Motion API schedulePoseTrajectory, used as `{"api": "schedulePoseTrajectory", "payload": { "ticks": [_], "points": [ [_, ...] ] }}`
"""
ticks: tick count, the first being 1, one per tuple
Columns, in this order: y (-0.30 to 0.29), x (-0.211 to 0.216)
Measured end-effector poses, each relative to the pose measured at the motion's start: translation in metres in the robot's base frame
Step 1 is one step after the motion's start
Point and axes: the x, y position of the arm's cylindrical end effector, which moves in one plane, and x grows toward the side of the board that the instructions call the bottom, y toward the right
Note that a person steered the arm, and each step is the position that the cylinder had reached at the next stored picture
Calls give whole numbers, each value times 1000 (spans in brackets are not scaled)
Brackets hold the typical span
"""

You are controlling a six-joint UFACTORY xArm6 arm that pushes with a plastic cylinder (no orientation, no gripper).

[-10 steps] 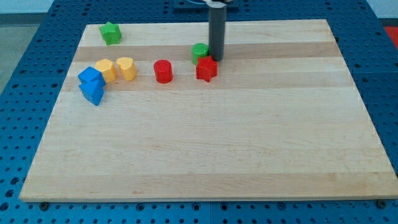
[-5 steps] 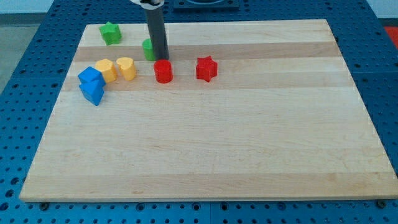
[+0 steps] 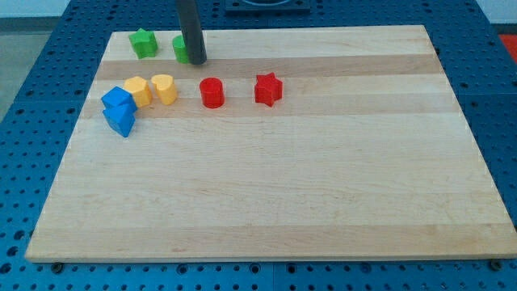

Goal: Move the green circle to the right of the green star

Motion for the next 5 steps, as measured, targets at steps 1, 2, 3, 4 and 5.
{"api": "schedulePoseTrajectory", "payload": {
  "ticks": [1, 2, 3, 4, 5],
  "points": [
    [0, -7],
    [0, -15],
    [-5, -19],
    [-21, -19],
    [-26, -19]
  ]
}}
